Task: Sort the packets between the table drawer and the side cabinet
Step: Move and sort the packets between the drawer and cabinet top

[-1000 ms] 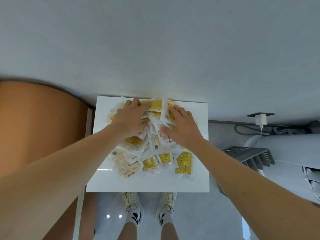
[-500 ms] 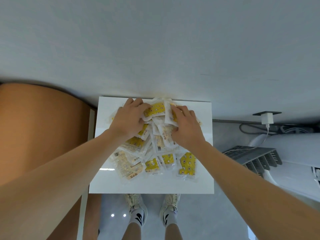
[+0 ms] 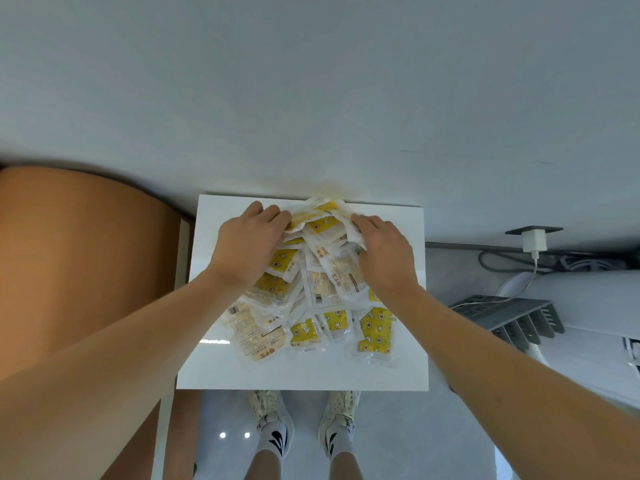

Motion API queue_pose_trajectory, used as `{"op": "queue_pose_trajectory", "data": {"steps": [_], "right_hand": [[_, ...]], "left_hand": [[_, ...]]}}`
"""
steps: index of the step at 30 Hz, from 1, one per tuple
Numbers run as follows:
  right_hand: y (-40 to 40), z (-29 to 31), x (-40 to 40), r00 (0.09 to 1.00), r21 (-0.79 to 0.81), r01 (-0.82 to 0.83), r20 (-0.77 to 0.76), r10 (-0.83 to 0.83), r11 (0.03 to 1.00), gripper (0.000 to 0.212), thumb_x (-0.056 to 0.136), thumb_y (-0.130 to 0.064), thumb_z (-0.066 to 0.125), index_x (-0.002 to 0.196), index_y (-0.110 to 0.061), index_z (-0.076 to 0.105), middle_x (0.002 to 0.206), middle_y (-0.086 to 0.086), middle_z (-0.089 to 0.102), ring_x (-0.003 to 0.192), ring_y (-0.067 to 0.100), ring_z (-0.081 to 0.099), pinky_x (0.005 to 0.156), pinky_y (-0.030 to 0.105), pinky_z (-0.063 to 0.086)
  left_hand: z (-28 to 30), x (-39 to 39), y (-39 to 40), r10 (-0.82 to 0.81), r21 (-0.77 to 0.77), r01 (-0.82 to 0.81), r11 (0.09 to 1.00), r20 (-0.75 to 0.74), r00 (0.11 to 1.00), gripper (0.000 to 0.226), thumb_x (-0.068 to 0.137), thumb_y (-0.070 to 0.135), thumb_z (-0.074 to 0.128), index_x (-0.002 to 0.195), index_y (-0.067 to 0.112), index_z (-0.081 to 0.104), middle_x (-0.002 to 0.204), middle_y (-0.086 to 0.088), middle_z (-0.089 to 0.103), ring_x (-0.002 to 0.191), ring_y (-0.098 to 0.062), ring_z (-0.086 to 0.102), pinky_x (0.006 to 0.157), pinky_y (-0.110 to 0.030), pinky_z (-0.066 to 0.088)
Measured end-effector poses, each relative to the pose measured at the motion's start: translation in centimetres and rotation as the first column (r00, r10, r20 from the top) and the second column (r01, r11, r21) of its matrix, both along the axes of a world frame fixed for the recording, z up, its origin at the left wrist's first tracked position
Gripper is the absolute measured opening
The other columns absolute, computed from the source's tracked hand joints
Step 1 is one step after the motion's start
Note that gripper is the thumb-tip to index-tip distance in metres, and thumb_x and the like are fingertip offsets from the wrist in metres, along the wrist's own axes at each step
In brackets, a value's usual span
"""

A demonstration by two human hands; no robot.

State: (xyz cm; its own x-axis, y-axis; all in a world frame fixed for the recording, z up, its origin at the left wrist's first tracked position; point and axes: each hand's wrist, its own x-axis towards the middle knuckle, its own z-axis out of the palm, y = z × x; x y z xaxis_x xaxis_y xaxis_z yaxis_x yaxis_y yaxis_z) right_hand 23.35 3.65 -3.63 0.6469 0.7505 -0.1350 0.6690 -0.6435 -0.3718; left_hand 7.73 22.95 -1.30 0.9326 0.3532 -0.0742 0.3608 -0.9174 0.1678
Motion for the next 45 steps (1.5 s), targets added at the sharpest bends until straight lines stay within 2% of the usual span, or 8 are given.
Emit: {"op": "queue_pose_trajectory", "data": {"steps": [5,10,16,24,28,33,37,45], "right_hand": [[0.2,1.9,0.7,0.995,0.004,-0.043,0.095,0.043,0.999,0.056,0.072,0.007,0.066,0.124,-0.014,0.062,0.101,0.001,0.070,0.082,0.023,0.061,0.060,0.031,0.046],[0.5,5.9,-0.3,0.986,0.019,-0.113,0.124,0.110,0.993,0.056,0.072,0.009,0.067,0.124,-0.012,0.062,0.095,0.000,0.071,0.073,0.023,0.063,0.055,0.035,0.053],[0.4,16.6,-3.6,0.984,-0.005,-0.143,0.101,0.143,0.990,0.065,0.060,0.020,0.061,0.116,-0.011,0.067,0.090,0.003,0.072,0.066,0.027,0.064,0.049,0.033,0.051],[1.7,32.7,-12.0,0.906,0.085,-0.420,0.103,0.411,0.904,0.056,0.065,0.012,0.070,0.115,-0.012,0.070,0.099,0.005,0.075,0.078,0.031,0.071,0.055,0.035,0.053],[2.6,38.0,-19.9,0.761,0.128,-0.649,0.095,0.642,0.750,0.037,0.079,-0.001,0.069,0.111,-0.019,0.069,0.092,0.001,0.073,0.075,0.029,0.070,0.055,0.037,0.054],[2.1,42.1,-31.7,0.481,0.172,-0.873,0.145,0.864,0.457,0.037,0.078,-0.003,0.076,0.111,-0.019,0.072,0.090,0.001,0.073,0.069,0.027,0.069,0.055,0.038,0.055],[1.1,43.7,-42.8,0.228,0.121,-0.971,0.194,0.954,0.207,0.035,0.078,-0.005,0.078,0.109,-0.020,0.073,0.088,0.001,0.074,0.065,0.025,0.068,0.054,0.032,0.052],[-3.8,44.4,-69.0,-0.227,0.046,-0.969,0.226,0.947,-0.243,0.033,0.066,-0.004,0.076,0.092,-0.021,0.067,0.073,0.001,0.067,0.059,0.030,0.065,0.046,0.033,0.041]], "left_hand": [[1.0,-0.8,0.7,-0.035,0.047,0.037,0.998,-0.050,0.998,0.016,0.092,0.023,0.073,0.100,0.019,0.060,0.082,0.003,0.055,0.071,-0.020,0.049,0.042,-0.026,0.028],[5.0,-2.4,1.1,0.010,0.098,-0.003,0.995,-0.070,0.998,0.037,0.074,0.002,0.082,0.097,0.020,0.059,0.079,0.004,0.051,0.063,-0.017,0.048,0.040,-0.023,0.022],[16.5,-6.8,0.2,0.150,0.133,-0.136,0.982,-0.102,0.983,0.045,0.060,-0.008,0.080,0.090,0.020,0.061,0.075,0.003,0.051,0.062,-0.020,0.051,0.040,-0.024,0.019],[33.6,-19.2,-7.1,0.444,0.152,-0.430,0.890,-0.075,0.893,0.021,0.076,0.004,0.064,0.088,0.019,0.058,0.083,-0.002,0.053,0.071,-0.025,0.054,0.040,-0.028,0.018],[37.8,-28.8,-13.5,0.705,0.138,-0.695,0.706,-0.033,0.709,0.025,0.081,0.007,0.068,0.095,0.023,0.054,0.090,0.000,0.052,0.076,-0.024,0.055,0.043,-0.037,0.041],[41.6,-40.4,-22.4,0.896,0.126,-0.887,0.444,-0.047,0.442,0.045,0.070,0.014,0.085,0.107,0.025,0.060,0.102,0.004,0.061,0.087,-0.022,0.062,0.046,-0.034,0.047],[43.0,-49.7,-28.6,0.979,0.161,-0.967,0.200,-0.005,0.201,0.044,0.059,0.017,0.092,0.092,0.025,0.063,0.079,0.005,0.057,0.066,-0.021,0.059,0.042,-0.027,0.021],[42.0,-69.2,-41.7,0.967,0.080,-0.966,-0.247,0.092,-0.239,0.041,0.061,0.000,0.087,0.087,0.018,0.062,0.076,-0.001,0.053,0.056,-0.025,0.052,0.040,-0.025,0.019]]}}
